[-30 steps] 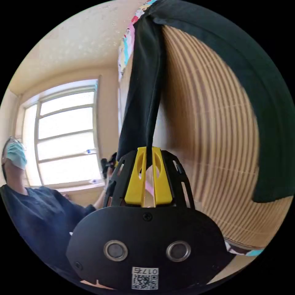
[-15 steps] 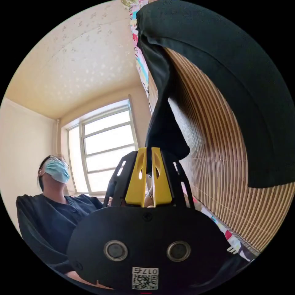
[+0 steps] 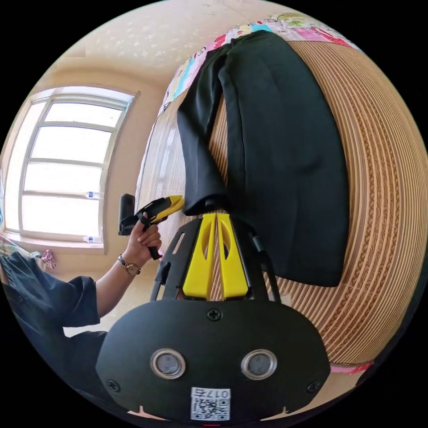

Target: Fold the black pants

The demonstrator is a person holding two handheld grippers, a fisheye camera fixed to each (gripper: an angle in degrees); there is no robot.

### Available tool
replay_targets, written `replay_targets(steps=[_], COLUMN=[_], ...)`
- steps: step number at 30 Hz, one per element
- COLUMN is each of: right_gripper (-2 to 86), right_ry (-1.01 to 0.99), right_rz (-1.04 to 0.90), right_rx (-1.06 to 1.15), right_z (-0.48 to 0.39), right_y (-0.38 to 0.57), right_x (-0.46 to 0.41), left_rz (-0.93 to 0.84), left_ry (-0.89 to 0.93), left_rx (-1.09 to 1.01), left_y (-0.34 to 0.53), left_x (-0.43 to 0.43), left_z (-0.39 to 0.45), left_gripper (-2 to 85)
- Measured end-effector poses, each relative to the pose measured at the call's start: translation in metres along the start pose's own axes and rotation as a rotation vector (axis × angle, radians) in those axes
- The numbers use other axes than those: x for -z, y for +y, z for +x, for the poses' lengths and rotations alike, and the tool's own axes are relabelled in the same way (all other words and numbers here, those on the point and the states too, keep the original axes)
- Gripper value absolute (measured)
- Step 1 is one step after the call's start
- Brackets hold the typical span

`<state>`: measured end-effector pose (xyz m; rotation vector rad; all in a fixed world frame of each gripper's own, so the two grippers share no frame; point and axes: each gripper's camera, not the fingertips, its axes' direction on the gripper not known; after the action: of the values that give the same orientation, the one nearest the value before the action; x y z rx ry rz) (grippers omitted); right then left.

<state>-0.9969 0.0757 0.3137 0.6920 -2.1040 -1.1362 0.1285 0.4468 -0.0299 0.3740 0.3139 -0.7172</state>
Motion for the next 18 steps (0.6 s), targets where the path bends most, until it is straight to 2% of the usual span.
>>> replay_targets(steps=[2, 4, 6, 11, 13, 16, 18], right_gripper=[0.6, 0.8, 0.9, 3.3, 5.7, 9.8, 10.6], right_ry=[-0.057, -0.075, -0.091, -0.007, 0.009, -0.098, -0.133], right_rz=[0.025, 0.029, 0.022, -0.02, -0.063, -0.201, -0.196], right_rx=[-0.06, -0.086, -0.071, 0.011, 0.019, -0.002, 0.01], right_z=[-0.003, -0.008, -0.018, -0.05, -0.06, -0.074, -0.091], right_y=[0.003, 0.006, 0.009, 0.007, -0.003, -0.028, -0.04], right_x=[0.001, 0.002, 0.005, 0.009, -0.005, -0.054, -0.078], left_rz=[-0.09, -0.034, 0.043, 0.265, 0.256, 0.194, 0.143], left_ry=[0.101, 0.16, 0.049, -0.169, -0.233, -0.275, -0.285], left_rx=[0.052, 0.034, -0.063, -0.024, -0.023, -0.02, -0.011], left_y=[-0.007, -0.002, 0.015, 0.064, 0.065, 0.051, 0.039], left_x=[-0.016, -0.001, 0.045, 0.139, 0.147, 0.139, 0.125], left_z=[-0.012, -0.017, -0.013, -0.049, -0.059, -0.075, -0.089], left_gripper=[3.2, 2.0, 1.2, 0.5, 0.4, 0.4, 0.5])
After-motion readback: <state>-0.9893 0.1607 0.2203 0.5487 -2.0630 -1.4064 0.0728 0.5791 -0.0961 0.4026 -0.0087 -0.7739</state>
